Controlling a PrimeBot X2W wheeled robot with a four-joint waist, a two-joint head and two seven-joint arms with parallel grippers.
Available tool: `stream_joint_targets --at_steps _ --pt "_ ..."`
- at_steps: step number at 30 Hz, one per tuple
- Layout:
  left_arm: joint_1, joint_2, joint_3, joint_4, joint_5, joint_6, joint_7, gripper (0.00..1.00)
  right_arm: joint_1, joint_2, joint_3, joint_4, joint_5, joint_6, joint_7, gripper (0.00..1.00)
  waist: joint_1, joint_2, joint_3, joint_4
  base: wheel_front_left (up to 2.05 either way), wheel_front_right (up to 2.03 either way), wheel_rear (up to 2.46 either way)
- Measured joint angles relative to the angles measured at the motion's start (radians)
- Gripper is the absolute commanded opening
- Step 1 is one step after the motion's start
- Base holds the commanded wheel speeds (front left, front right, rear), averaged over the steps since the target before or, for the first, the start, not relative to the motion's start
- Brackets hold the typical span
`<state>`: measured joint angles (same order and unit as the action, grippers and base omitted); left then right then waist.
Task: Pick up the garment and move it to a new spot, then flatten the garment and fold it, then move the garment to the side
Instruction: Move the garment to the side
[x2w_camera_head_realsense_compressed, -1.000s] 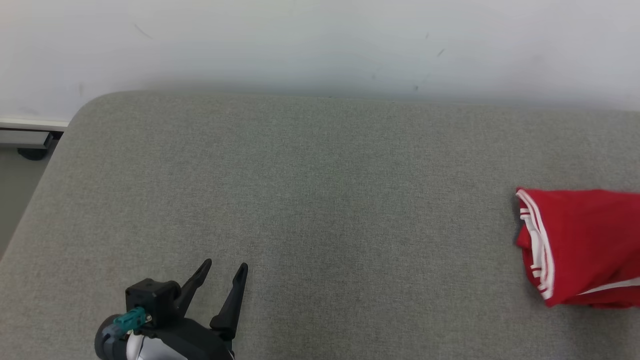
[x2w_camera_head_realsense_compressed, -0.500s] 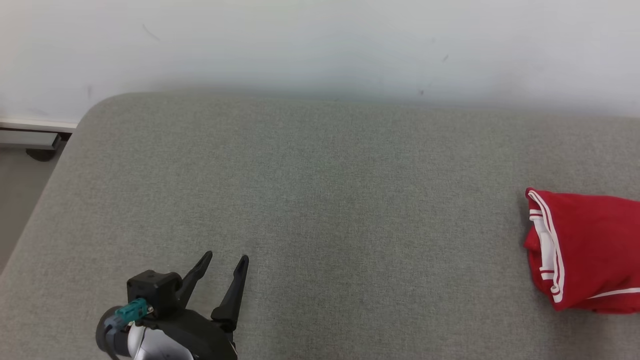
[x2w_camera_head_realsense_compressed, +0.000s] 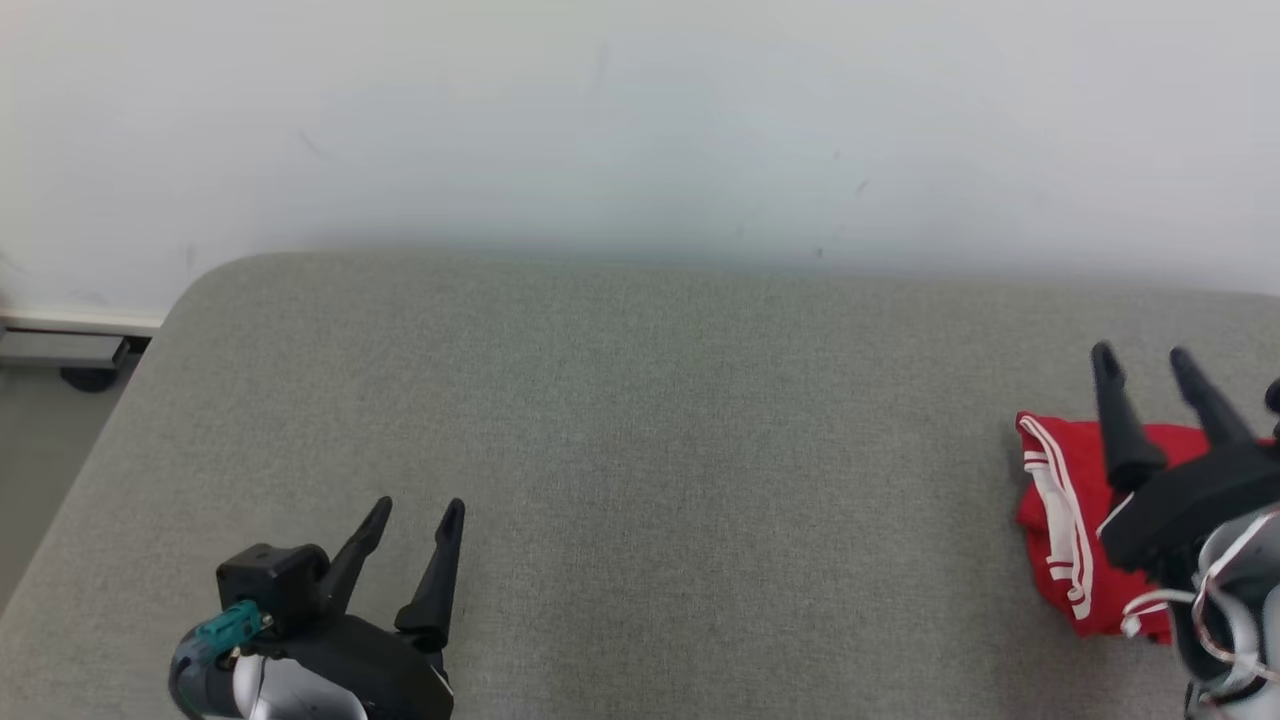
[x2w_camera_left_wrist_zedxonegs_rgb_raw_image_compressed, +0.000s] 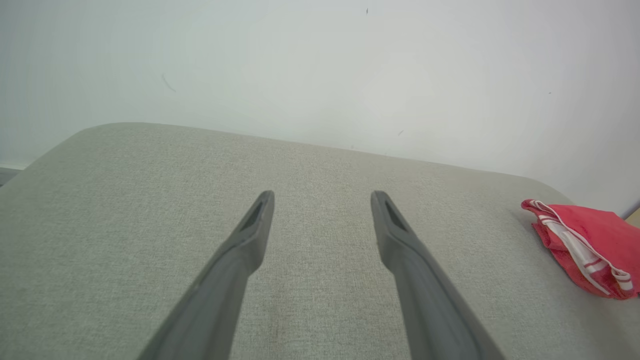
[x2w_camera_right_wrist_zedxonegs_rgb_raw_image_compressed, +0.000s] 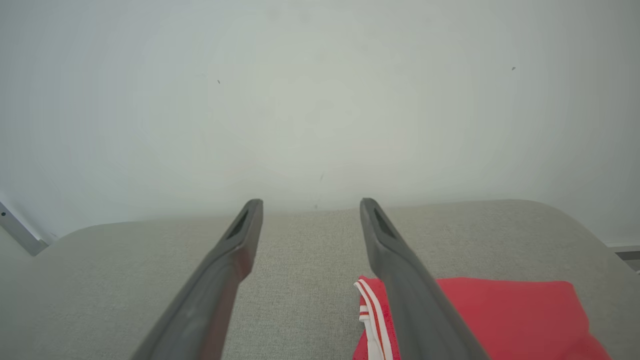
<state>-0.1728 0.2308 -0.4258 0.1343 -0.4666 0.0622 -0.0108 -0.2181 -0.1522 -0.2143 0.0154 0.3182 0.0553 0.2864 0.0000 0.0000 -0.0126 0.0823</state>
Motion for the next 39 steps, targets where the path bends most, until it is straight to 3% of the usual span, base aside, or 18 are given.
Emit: stream_joint_targets --at_steps 8,23,30,39 --pt "0.006 -0.003 0.04 0.015 -0.013 0.01 -0.032 1.0 0.166 0.096 0.046 -0.027 0.013 0.006 -0.105 1.0 -0.0002 0.0 -0.07 -0.008 0.0 0.0 0.0" --pt "0.044 -0.026 0.09 0.05 -0.066 0.032 -0.043 1.0 0.252 0.099 0.108 -0.008 0.013 0.004 -0.192 1.0 -0.0001 0.0 -0.11 -0.034 0.0 0.0 0.0" --pt "0.049 -0.025 0.109 0.074 -0.065 0.043 -0.043 1.0 0.255 0.102 0.124 0.006 0.015 -0.015 -0.218 1.0 -0.0001 0.0 -0.106 -0.043 0.0 0.0 0.0" --pt "0.058 -0.04 0.118 0.059 -0.114 0.025 -0.044 1.0 0.271 0.104 0.132 0.014 0.021 -0.026 -0.244 1.0 0.0 0.0 -0.098 -0.057 0.0 0.0 0.0"
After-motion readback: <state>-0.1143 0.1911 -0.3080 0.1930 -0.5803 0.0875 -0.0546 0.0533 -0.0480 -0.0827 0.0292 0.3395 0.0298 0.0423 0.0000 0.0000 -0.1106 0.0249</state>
